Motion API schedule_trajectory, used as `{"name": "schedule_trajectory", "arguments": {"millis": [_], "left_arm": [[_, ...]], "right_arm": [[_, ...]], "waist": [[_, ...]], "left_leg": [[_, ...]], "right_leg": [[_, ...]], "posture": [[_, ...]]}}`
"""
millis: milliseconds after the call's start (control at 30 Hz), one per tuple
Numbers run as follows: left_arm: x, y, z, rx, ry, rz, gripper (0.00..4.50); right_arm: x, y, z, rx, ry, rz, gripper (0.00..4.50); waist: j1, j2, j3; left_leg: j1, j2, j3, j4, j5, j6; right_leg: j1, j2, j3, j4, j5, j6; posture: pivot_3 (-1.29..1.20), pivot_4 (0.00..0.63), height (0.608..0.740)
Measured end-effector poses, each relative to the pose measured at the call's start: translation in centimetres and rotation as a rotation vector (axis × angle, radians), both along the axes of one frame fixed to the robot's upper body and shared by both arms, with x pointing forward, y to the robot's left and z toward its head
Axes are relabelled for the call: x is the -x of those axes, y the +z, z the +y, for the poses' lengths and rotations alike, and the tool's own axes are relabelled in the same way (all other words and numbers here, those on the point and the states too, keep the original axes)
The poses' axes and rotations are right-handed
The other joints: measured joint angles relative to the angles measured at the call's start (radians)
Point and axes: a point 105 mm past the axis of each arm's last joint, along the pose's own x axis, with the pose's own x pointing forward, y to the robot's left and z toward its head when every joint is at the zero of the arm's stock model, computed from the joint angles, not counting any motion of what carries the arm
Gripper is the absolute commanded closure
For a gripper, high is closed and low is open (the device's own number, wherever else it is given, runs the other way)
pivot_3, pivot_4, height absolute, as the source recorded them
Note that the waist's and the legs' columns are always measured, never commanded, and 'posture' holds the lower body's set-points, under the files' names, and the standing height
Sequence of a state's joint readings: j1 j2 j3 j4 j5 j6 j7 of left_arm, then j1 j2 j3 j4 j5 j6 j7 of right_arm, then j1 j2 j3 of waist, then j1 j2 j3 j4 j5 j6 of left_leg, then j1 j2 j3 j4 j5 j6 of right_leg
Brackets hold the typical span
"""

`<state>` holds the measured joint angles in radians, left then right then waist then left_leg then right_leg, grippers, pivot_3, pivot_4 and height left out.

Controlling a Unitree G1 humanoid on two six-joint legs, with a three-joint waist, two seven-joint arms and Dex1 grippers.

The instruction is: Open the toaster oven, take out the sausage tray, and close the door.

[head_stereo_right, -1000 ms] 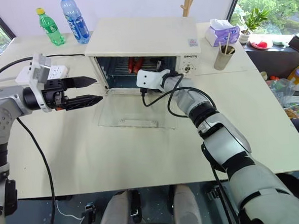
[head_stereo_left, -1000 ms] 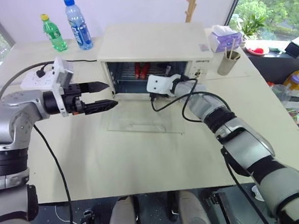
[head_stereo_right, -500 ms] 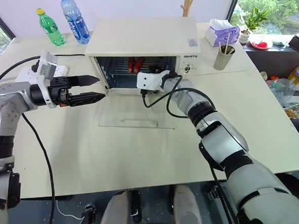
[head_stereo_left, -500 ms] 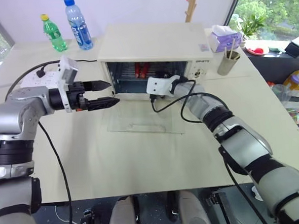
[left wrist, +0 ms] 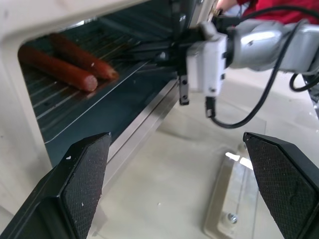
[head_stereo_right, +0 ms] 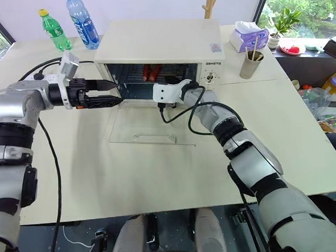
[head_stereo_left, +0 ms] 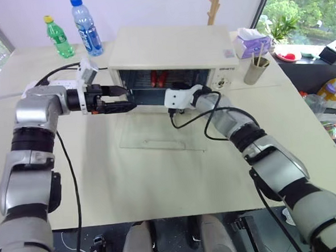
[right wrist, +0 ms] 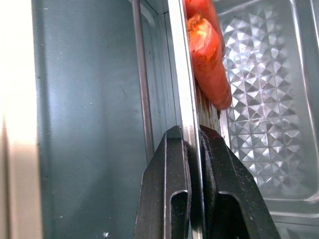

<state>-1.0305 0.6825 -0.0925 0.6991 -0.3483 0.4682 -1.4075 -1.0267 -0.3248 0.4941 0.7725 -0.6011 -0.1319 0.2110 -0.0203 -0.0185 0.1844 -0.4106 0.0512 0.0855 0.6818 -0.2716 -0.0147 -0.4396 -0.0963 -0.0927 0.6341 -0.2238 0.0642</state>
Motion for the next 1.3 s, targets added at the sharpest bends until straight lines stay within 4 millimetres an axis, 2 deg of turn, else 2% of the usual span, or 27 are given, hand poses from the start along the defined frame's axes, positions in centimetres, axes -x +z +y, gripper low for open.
{"name": "schedule_trajectory", "arguments": {"millis": [367,833,1100,1300], "left_arm": [[-0.9,-0.3,-0.3,-0.022,-0.02,0.002,0.0],[-0.8,-0.4,0.3,-0.034,-0.021,0.012,0.0],[2.1,0.1,1.7,-0.052,-0.095,0.054,0.0],[4.6,0.3,3.7,-0.004,-0.056,0.145,0.0]], "right_arm": [[2.7,-0.5,-0.1,0.008,0.027,0.002,4.44],[8.3,-1.1,-0.7,0.028,0.149,0.007,4.44],[10.2,-1.4,-1.7,0.085,0.215,-0.027,4.44],[11.2,-1.7,-2.6,0.112,0.246,-0.054,4.44]], "waist": [[0.003,0.0,0.0],[0.01,-0.001,0.0],[0.009,-0.001,0.0],[0.011,-0.001,0.001]], "left_leg": [[0.0,0.0,0.0,0.001,-0.001,0.002],[0.0,0.0,-0.001,0.001,-0.003,0.005],[-0.001,0.0,-0.001,0.001,-0.002,0.004],[-0.001,-0.001,-0.002,0.001,-0.003,0.005]], "right_leg": [[0.0,0.0,0.0,0.001,0.0,0.0],[0.0,0.0,0.0,0.0,0.0,0.0],[0.0,0.0,0.0,-0.001,0.0,0.0],[0.0,-0.001,0.0,-0.001,0.0,0.0]], "posture": [[0.0,0.15,0.722],[0.0,0.15,0.722],[0.0,0.15,0.722],[0.0,0.15,0.722]]}}
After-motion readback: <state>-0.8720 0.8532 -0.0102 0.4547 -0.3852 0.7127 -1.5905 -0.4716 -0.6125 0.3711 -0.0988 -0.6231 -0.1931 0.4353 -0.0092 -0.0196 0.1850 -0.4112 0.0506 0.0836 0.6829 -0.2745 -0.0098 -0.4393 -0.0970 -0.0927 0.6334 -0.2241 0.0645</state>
